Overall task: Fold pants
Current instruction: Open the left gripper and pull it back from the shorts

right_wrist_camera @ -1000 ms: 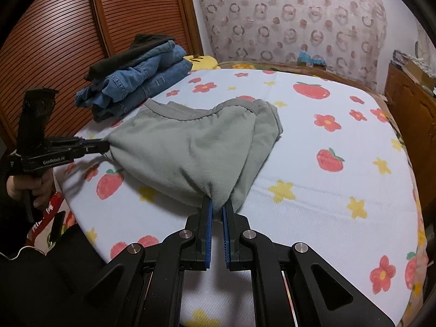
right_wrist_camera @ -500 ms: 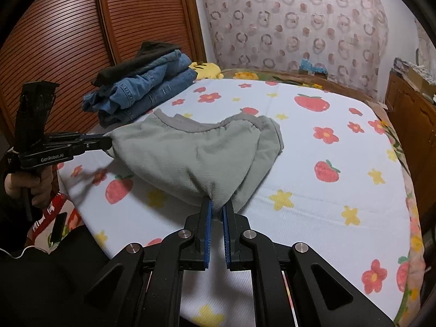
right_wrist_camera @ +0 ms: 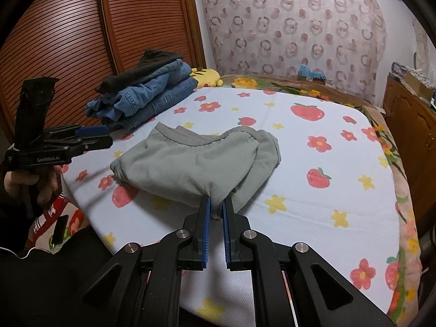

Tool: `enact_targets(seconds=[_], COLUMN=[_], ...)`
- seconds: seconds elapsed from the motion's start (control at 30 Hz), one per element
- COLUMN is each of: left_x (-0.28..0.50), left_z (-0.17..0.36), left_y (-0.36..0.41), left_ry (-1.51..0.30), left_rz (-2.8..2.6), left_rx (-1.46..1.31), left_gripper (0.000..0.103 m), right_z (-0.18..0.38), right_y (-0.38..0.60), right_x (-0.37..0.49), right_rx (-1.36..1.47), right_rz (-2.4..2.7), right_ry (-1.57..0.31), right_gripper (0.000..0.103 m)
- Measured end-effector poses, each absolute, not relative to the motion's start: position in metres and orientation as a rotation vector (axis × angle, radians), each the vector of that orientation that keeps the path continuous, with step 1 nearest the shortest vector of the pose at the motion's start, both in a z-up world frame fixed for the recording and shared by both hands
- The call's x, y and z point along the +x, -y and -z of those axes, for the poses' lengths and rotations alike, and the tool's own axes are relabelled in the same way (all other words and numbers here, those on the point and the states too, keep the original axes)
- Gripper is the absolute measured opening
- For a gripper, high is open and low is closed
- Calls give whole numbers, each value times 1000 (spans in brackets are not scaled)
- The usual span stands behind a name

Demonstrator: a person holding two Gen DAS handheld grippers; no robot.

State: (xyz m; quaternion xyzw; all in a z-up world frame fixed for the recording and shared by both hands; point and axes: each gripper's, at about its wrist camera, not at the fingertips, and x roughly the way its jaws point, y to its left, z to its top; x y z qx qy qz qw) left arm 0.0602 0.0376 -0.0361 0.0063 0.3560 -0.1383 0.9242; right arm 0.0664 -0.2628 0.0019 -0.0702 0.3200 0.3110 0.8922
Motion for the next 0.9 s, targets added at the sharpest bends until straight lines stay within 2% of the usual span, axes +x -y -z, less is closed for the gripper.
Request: enact_targets(seconds=[0.07,0.2,0.27,0.33,0.37,0.6,0.9], left_x=[60,61,64,67,70,100,134], left_z=[36,35,35,35,36,50,61], left_y=[-37,-34,-33,-31,-30,-29,-27], left_ry=[-726,-723,-722,-720,-721,-758,-813], left_rz=[290,289,282,274,277,276,302], left_rx=[10,15,23,30,30,29,37], left_gripper=[78,79,79,79,79,79,55], right_z=[-5,-11,-14,-15,-14,-5,11], right_y=[265,272,274,275,274,254,228], right_x=[64,61,61,65,67,102,154], right_rx=[-146,-143,-147,-144,-145,-142,-150], right_rz=[-641,-628,-618,-605,-593,-597,-600], right_ry=[-654,-637,-628,-624,-623,-627,-700], right_gripper=[10,12,20,33,36,37,37])
